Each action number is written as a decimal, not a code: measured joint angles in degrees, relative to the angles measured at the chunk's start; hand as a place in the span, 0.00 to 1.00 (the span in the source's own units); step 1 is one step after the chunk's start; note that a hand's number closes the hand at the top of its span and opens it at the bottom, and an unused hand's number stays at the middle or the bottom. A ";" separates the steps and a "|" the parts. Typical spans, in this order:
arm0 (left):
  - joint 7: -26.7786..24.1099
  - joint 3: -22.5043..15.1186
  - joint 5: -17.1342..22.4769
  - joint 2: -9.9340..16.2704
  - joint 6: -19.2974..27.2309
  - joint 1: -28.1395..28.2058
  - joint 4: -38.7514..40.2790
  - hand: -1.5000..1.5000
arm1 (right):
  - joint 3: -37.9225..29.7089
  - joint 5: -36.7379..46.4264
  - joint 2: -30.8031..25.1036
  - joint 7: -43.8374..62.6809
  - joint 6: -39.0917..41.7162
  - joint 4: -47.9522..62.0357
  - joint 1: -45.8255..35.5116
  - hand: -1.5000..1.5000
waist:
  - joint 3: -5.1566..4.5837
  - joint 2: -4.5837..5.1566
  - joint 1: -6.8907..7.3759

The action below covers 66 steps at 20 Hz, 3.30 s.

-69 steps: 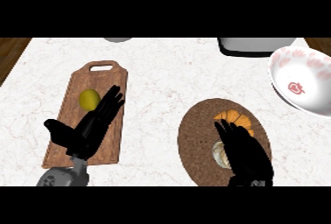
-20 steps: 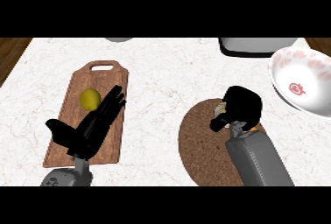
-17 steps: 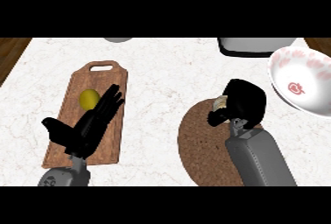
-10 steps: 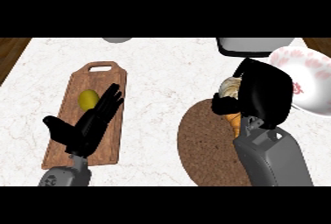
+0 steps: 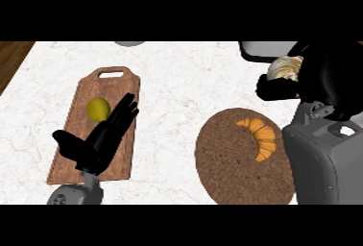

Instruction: Pick the cupcake from the placemat and place it in the bowl

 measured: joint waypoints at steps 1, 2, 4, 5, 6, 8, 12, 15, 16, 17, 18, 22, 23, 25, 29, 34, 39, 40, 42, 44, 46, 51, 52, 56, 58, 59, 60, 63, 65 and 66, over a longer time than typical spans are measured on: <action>-0.02 0.05 -0.04 0.18 -0.17 0.23 -0.31 0.50 | -1.36 -0.38 -0.74 -0.48 0.15 0.18 -0.38 1.00 | 0.00 0.01 0.01; 0.57 0.44 0.25 0.56 -0.35 0.13 -0.89 0.50 | -2.48 -0.39 -1.64 -1.02 -0.32 1.06 -0.65 1.00 | 0.00 0.01 0.05; -0.36 0.81 0.35 0.45 -0.72 0.17 0.18 0.50 | -5.05 -0.96 -3.62 -2.56 -1.81 3.53 -1.11 1.00 | 0.01 0.07 0.07; 0.17 0.63 0.08 0.21 -0.31 -0.23 -0.16 0.50 | -6.66 -1.65 -4.78 -3.55 -2.68 4.31 -1.21 1.00 | 0.01 0.09 0.07; 0.47 1.30 0.54 0.59 -0.67 -0.85 0.27 0.50 | -7.98 -2.19 -5.64 -4.09 -3.49 5.34 -1.94 1.00 | 0.03 0.10 0.06; -0.79 1.52 0.31 0.42 -1.16 -1.78 2.45 0.50 | -10.44 -3.40 -7.16 -5.87 -6.46 8.26 -2.20 1.00 | 0.02 0.17 0.06; -1.23 1.40 0.11 0.44 -1.71 -1.18 2.38 0.50 | -15.22 -5.85 -11.39 -10.43 -12.06 15.77 -3.22 1.00 | 0.02 0.19 0.23; -0.03 1.48 0.16 0.28 -1.31 -1.64 1.60 0.50 | -18.36 -7.22 -15.14 -14.96 -17.15 23.91 -4.65 1.00 | 0.05 0.27 0.50; 0.62 1.16 0.23 0.12 -1.17 -1.05 0.47 0.50 | -19.00 -7.42 -16.18 -16.39 -18.60 26.04 -4.23 1.00 | 0.04 0.27 0.57; 0.92 0.83 -0.04 -0.19 -0.87 -1.11 0.21 0.50 | -19.60 -7.55 -17.06 -17.74 -20.55 28.97 -4.56 1.00 | 0.05 0.29 0.63; 1.01 0.93 -0.21 -0.34 -0.62 -1.78 0.53 0.50 | -20.17 -7.60 -18.28 -19.23 -22.16 31.80 -4.96 1.00 | 0.06 0.34 0.66; -0.26 0.37 -0.57 -0.51 -1.33 -0.85 0.91 0.50 | -21.98 -6.87 -22.87 -24.37 -28.52 44.13 -6.70 1.00 | 0.07 0.50 1.07; -0.32 0.35 -0.54 -0.29 -1.64 -0.54 0.72 0.50 | -22.26 -6.44 -23.61 -25.19 -30.28 47.47 -7.29 1.00 | 0.07 0.57 1.30; -0.44 0.25 -0.95 -0.62 -1.28 -1.16 1.13 0.50 | -22.74 -5.75 -24.98 -26.30 -31.86 53.11 -7.38 1.00 | 0.08 0.72 1.48; 0.09 0.06 -0.82 -1.17 -1.09 -1.93 0.93 0.50 | -25.82 -6.47 -26.77 -25.32 -33.26 63.50 -9.28 0.00 | 0.12 0.99 2.09; -0.02 0.30 -0.69 -1.18 -1.43 -2.66 1.70 0.50 | -30.90 -10.54 -29.36 -30.30 -38.47 73.21 -11.17 0.00 | 0.20 1.19 2.41; -0.93 0.73 -0.51 -0.73 -2.12 -2.21 2.02 0.50 | -36.98 -17.57 -29.25 -38.34 -45.56 75.52 -11.53 0.00 | 0.29 1.12 2.18; -0.70 0.84 -0.37 -0.69 -2.11 -2.36 1.78 0.50 | -38.55 -19.50 -28.47 -40.02 -47.70 74.95 -11.51 0.00 | 0.31 1.03 2.04; -0.29 1.52 -0.03 -0.19 -2.13 -2.20 1.59 0.50 | -41.59 -23.73 -26.81 -44.55 -51.63 72.78 -11.62 0.00 | 0.35 0.72 1.56; -0.12 1.78 -0.07 -0.09 -1.90 -2.02 1.60 0.50 | -44.20 -28.14 -25.29 -49.91 -54.12 70.16 -11.51 0.00 | 0.33 0.41 0.88; 0.01 2.65 0.60 0.48 -2.29 -1.78 1.86 0.50 | -46.43 -32.81 -24.12 -55.80 -54.39 67.41 -10.80 0.00 | 0.27 0.15 0.22; 0.23 3.56 0.74 0.80 -1.73 -0.60 1.37 0.50 | -48.53 -42.21 -17.38 -65.86 -52.23 56.11 -6.49 0.00 | 0.07 -0.80 -1.72; 0.20 3.51 0.63 0.65 -1.48 -0.07 1.11 0.50 | -48.55 -43.69 -15.86 -66.84 -51.27 53.15 -5.00 0.00 | 0.02 -0.97 -2.09; 0.15 4.24 0.52 0.93 -0.84 1.06 0.65 0.50 | -47.33 -48.11 -8.61 -69.12 -48.15 40.53 0.69 0.00 | -0.10 -1.60 -3.60; -0.16 4.59 0.54 1.25 -0.96 1.67 0.68 0.50 | -46.01 -49.14 -5.04 -69.67 -46.67 33.68 4.52 0.00 | -0.15 -1.78 -4.17; 0.17 4.76 0.63 1.26 -0.75 1.41 0.54 0.50 | -45.21 -49.73 -3.13 -70.12 -46.20 30.46 6.40 0.00 | -0.16 -1.87 -4.46; 0.06 5.07 0.77 1.41 -0.80 1.51 0.62 0.50 | -44.42 -50.35 -1.61 -70.48 -45.55 27.48 8.71 0.00 | -0.18 -1.95 -4.76; 0.07 5.19 0.74 1.43 -0.66 1.93 0.50 0.50 | -41.45 -52.30 1.26 -71.73 -44.05 19.91 16.30 1.00 | -0.18 -2.20 -5.45; -0.14 5.22 0.72 1.26 -0.53 2.22 0.63 0.50 | -39.01 -54.02 2.30 -72.19 -43.56 15.61 21.61 1.00 | -0.17 -2.22 -5.68; -0.05 5.07 0.74 1.20 -0.57 2.35 0.37 0.50 | -37.56 -54.84 2.66 -72.31 -43.71 13.68 24.29 1.00 | -0.14 -2.22 -5.59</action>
